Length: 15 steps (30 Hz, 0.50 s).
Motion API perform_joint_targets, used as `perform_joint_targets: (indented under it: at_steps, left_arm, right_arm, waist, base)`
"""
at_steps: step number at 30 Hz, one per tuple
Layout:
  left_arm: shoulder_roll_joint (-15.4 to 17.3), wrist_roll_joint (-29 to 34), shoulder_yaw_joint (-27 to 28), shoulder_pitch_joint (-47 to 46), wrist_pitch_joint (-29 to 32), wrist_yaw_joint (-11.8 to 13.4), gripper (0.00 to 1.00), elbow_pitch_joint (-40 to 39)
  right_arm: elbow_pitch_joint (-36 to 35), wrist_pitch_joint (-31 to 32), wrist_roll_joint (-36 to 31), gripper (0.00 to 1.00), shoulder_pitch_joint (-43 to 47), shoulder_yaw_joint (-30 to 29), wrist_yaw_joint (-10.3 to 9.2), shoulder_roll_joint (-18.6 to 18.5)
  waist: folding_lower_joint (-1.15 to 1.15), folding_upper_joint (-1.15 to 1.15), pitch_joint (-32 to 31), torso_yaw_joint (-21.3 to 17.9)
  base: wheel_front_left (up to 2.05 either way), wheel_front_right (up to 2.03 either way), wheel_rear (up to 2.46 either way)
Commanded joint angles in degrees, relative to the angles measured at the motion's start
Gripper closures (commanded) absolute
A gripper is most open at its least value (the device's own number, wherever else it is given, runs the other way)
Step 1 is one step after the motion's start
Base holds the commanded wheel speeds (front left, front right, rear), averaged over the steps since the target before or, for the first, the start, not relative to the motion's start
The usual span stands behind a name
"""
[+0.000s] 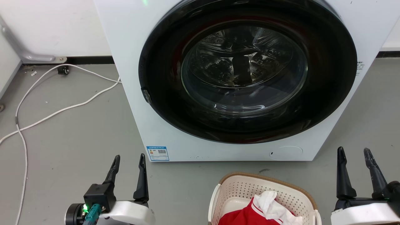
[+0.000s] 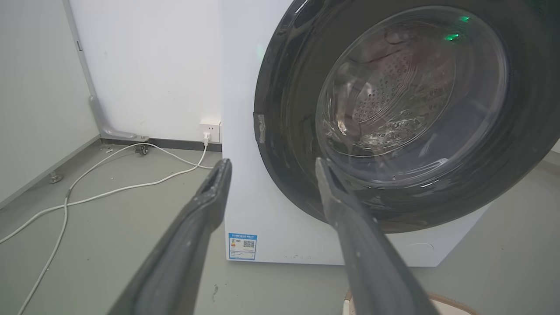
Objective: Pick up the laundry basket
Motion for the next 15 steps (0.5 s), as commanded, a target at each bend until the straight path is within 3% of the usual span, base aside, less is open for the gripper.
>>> perform_joint_targets:
  at_steps: [1, 15]
  left_arm:
    - [-0.1, 0.8, 0.0, 0.4, -0.5, 0.0, 0.0, -0.3]
    - [-1.0, 6.7, 0.9, 1.3, -2.0, -1.1, 0.0, 0.3]
  right_arm:
    - [-0.3, -0.4, -0.6, 0.0, 0.7, 0.0, -0.02, -0.3]
    - [-0.5, -1.9, -3.2, 0.0, 1.9, 1.4, -0.02, -0.3]
  waist:
    - [0.0, 0.0, 0.0, 0.0]
    - [0.0, 0.0, -0.1, 0.1]
  base:
    - [0.0, 0.0, 0.0]
    - [0.0, 0.0, 0.0]
